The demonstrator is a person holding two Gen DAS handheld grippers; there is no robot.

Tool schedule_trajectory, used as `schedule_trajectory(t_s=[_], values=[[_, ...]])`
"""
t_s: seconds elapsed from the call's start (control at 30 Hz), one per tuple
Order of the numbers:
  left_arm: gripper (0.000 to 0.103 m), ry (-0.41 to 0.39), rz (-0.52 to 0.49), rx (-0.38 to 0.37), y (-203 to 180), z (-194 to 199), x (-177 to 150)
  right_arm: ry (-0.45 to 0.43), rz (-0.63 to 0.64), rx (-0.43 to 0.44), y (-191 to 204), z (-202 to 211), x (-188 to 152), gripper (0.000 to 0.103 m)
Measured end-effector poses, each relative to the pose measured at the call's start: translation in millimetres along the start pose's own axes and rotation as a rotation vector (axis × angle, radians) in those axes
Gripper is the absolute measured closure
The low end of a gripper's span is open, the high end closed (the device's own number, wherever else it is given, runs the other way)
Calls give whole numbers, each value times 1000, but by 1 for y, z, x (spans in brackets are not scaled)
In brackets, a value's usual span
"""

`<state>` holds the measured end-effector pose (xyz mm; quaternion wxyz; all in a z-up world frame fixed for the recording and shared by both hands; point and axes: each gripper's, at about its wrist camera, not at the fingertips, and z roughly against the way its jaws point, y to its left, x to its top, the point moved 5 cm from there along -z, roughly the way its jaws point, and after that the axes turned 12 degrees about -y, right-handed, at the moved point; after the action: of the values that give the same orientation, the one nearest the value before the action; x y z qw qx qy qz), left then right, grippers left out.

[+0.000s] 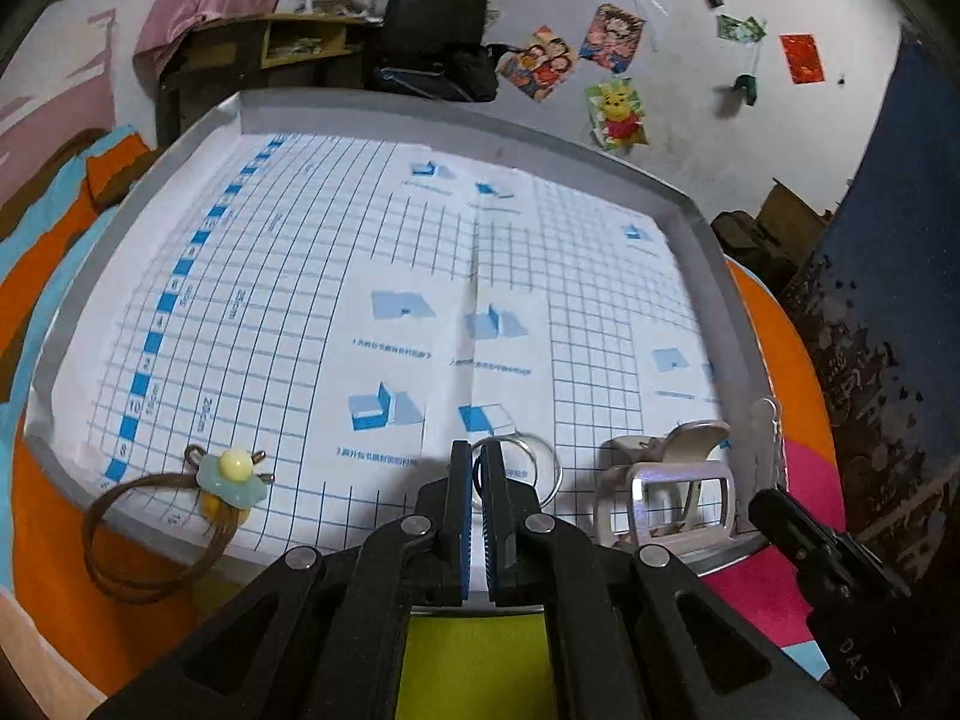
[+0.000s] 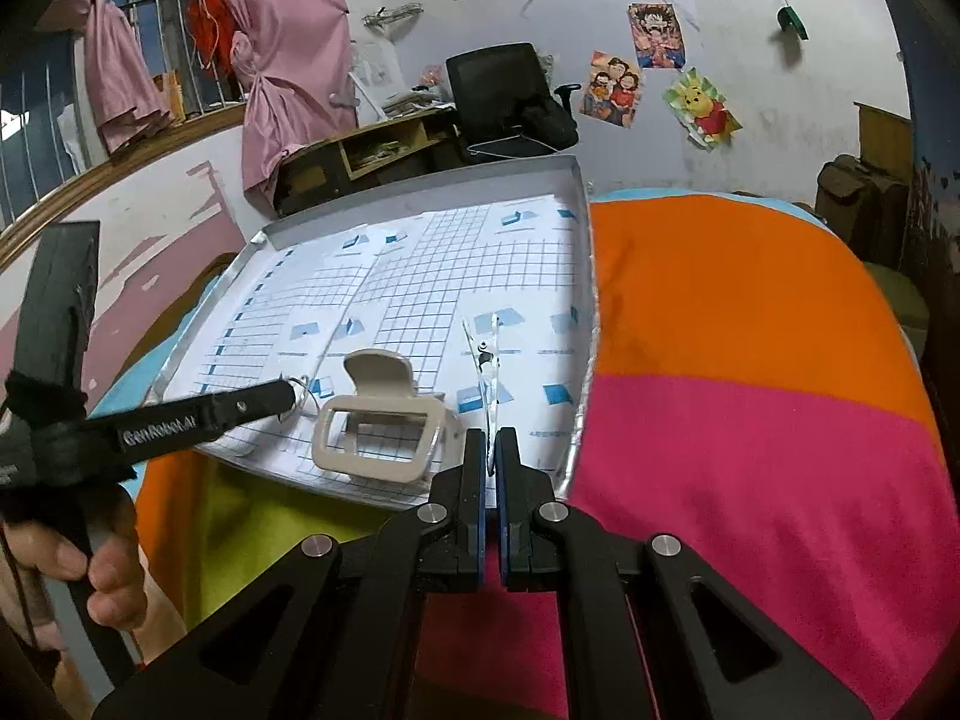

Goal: Organize jewelry

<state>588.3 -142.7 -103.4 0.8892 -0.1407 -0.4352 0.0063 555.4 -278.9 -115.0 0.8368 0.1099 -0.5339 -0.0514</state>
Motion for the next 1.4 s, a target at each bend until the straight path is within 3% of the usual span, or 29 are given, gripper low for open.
schedule_trajectory(t_s=[0.1,0.17,0.27,0.3,0.33,0.4,0.47,0.53,0.6,0.67,0.87,0.93,1.0,1.07,1.4], values=[[94,17,10,12,3,0,-2,11,-7,0,0,0,-1,100],[81,14,2,21,4,4,-4,11,1,-4,0,0,-2,99],[52,-25,25,35,13,18,-3,11,12,-8,1,2,-2,98],[37,-44,38,40,19,24,-3,9,16,-11,2,3,-2,97],[30,-70,54,48,22,31,-3,4,25,-17,3,4,-1,95],[27,-116,66,50,27,47,-1,-9,30,-22,1,11,-1,89],[23,-158,61,60,30,65,0,-40,29,-25,1,19,2,74],[9,-218,60,92,31,84,2,-88,29,-35,1,31,8,66],[4,-296,66,105,32,107,5,-134,23,-32,4,45,14,61],[2,-377,73,104,33,134,7,-177,20,-23,7,59,19,47],[0,-496,40,156,30,190,6,-312,23,16,19,113,31,16],[0,-523,26,177,30,208,2,-349,20,22,20,130,36,10],[0,-549,19,201,30,229,-5,-382,19,30,22,147,41,9],[0,-573,14,208,31,245,-10,-412,23,31,27,165,45,1],[0,-666,-17,241,32,330,-46,-523,100,47,63,251,37,1]])
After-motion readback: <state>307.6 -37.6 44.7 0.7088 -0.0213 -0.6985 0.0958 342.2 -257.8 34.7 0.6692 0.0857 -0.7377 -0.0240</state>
